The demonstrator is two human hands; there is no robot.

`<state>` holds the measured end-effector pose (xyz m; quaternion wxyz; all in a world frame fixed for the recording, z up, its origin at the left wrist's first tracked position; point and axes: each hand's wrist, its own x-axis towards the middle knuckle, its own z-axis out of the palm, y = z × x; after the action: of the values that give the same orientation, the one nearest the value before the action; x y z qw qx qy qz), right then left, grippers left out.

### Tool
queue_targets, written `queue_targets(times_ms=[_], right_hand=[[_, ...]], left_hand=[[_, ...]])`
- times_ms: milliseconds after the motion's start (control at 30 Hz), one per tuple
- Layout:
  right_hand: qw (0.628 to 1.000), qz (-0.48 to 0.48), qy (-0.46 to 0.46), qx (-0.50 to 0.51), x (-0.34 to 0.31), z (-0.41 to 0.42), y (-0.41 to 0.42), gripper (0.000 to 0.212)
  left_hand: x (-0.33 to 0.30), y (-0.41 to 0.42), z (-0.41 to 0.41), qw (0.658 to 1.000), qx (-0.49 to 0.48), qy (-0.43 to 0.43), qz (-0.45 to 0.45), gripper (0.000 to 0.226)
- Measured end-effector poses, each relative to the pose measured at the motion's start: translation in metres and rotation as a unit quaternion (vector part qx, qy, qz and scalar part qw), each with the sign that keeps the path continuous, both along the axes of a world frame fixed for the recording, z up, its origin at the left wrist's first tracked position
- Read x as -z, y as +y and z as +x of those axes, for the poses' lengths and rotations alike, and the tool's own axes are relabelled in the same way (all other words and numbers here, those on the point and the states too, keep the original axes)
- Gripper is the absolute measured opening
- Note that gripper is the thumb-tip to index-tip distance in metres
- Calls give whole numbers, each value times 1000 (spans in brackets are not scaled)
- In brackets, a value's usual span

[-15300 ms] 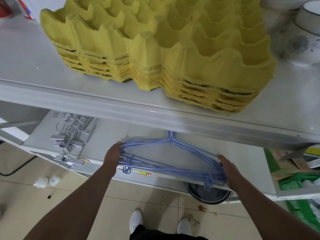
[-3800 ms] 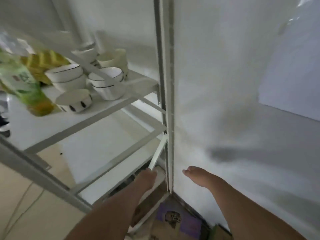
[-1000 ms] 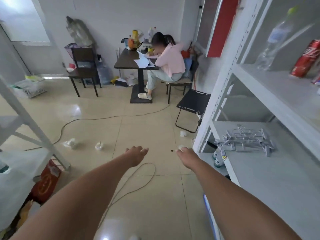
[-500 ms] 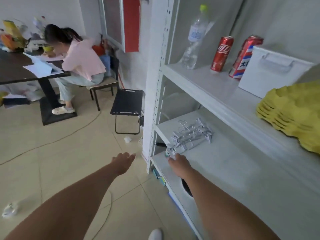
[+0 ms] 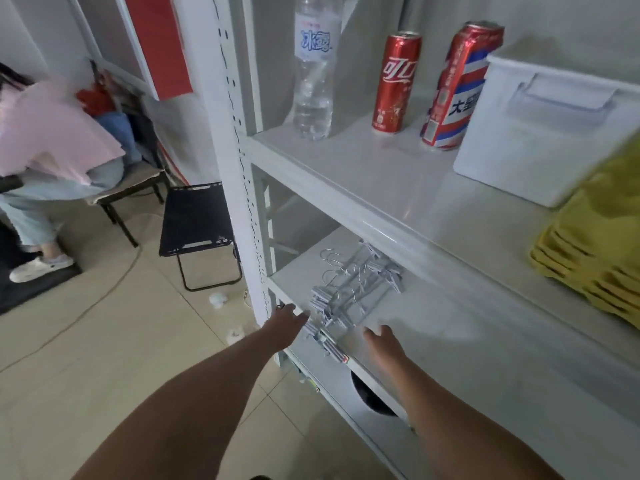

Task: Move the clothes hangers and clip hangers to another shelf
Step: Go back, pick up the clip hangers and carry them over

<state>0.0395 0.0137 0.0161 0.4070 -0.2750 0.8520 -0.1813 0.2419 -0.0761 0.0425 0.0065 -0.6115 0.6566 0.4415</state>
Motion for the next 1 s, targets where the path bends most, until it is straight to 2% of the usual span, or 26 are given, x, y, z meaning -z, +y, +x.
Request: queue_targets(times_ms=[167,233,300,400,500,533,600,633,667,700,733,800,833,933,967,1000], right_hand=[[997,20,-50,60,18,11,-13,53],[979,-18,-129,156,26,20,-21,55],[961,-52,-161,220,34,27,-32,54],[939,-89,-177,281,51,39,-50,49],[919,-142,-182,320,63,50,-61,38],[915,-149,-174,332,77,51,-65,41],[907,-149,-172,354,139,37,-71,61],[899,-160,-175,367,171,28,-74,73],[891,-159,-185,382,175,26,-76,83],[890,-149,-193,385,154,31,-76,84],[889,-143,-188,393,119,42,-80,74],[887,-142,-201,390,68,58,-84,51],[888,-139,-200,391,58,60,-86,51],[886,-129,-200,397,110,41,-95,70],[884,-133,-200,402,120,38,-96,71],[883,-130,-209,399,102,45,-95,65]], left_hand=[[13,-33,-27,998,55,2,-17,64],[23,-48,-34,997,72,9,-8,58],[32,-62,-41,996,81,25,2,53],[54,-80,-51,997,62,51,13,69],[58,-85,-61,995,81,64,14,64],[61,-88,-65,994,75,75,16,61],[62,-91,-69,994,85,64,22,52],[66,-92,-69,994,87,58,18,51],[73,-91,-68,994,78,69,27,55],[69,-88,-67,993,62,87,56,63],[72,-86,-66,991,57,99,71,67],[70,-80,-70,989,81,88,81,53],[68,-78,-73,990,86,72,81,45],[62,-74,-75,988,98,80,86,50],[62,-74,-75,986,99,101,93,56],[66,-75,-76,984,98,111,102,56]])
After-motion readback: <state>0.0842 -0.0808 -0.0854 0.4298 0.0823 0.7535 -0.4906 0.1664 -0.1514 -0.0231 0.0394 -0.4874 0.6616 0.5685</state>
